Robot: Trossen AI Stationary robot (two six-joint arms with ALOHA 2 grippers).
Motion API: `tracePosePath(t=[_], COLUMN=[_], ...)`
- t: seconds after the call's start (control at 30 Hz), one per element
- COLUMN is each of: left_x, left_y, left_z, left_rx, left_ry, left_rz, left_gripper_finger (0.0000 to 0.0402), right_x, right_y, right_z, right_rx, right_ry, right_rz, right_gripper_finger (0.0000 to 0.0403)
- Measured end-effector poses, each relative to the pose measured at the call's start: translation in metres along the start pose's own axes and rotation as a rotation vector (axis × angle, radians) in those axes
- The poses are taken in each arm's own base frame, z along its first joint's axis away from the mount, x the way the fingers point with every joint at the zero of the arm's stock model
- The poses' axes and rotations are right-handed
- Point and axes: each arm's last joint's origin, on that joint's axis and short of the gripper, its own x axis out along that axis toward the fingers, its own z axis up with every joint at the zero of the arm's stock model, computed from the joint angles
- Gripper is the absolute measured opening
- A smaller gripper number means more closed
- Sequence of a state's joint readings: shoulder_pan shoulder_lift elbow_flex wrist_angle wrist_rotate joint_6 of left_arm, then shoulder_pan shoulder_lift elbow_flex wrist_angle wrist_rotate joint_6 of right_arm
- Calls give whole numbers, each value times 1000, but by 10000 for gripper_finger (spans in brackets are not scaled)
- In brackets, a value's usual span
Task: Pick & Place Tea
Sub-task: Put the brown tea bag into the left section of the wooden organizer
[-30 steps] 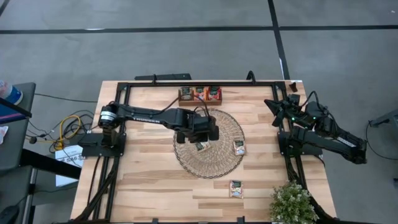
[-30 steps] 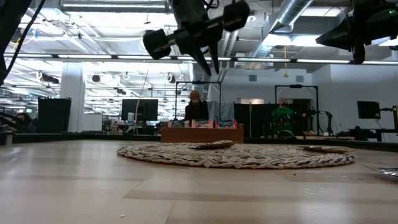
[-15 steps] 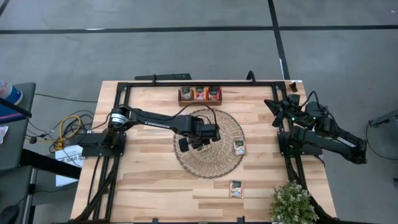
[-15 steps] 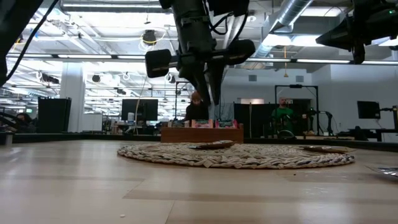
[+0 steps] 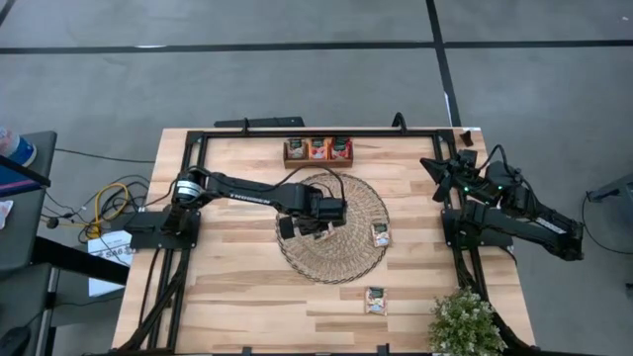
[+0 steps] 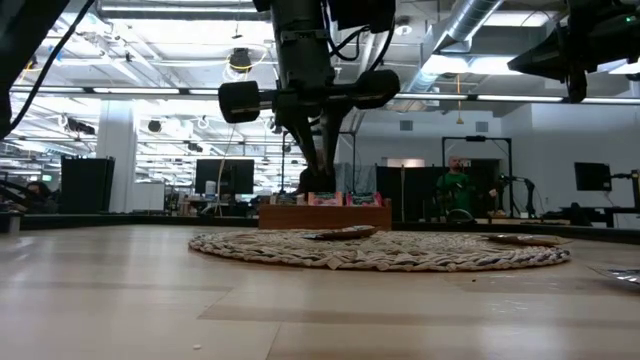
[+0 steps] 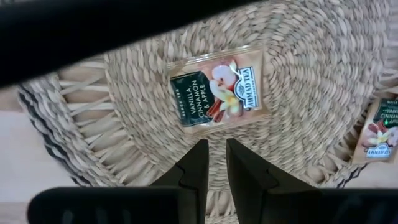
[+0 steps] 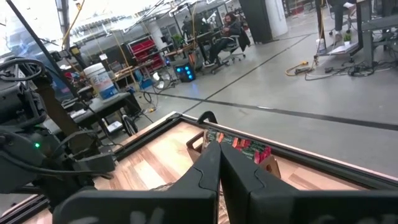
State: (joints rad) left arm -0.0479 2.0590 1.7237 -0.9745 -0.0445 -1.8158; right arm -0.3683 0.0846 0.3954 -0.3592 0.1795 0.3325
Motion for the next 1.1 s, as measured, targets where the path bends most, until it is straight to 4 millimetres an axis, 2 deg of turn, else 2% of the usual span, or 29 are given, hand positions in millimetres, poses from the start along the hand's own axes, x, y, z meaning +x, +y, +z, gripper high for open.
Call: tracePosePath(t=[0.27, 0.37, 0.57, 0.7, 1.1], left_x=[0, 0, 0, 0, 13], left_y=[0, 0, 0, -4, 8], left_z=[1, 1, 1, 0, 4], left_rx=[54, 54, 3, -40, -124], left_ry=[-18, -22, -21, -9, -22], left_rz=[1, 1, -4, -47, 43], left_gripper_finger=[59, 89, 173, 203, 216], right_x=[0, 0, 0, 0, 0], right_y=[0, 0, 0, 0, 0], right_z=[0, 0, 0, 0, 0], right_rx=[0, 0, 0, 0, 0], right_ry=[0, 0, 0, 0, 0], right_rz=[-1, 0, -1, -1, -1], right_gripper_finger=[0, 0, 0, 0, 0])
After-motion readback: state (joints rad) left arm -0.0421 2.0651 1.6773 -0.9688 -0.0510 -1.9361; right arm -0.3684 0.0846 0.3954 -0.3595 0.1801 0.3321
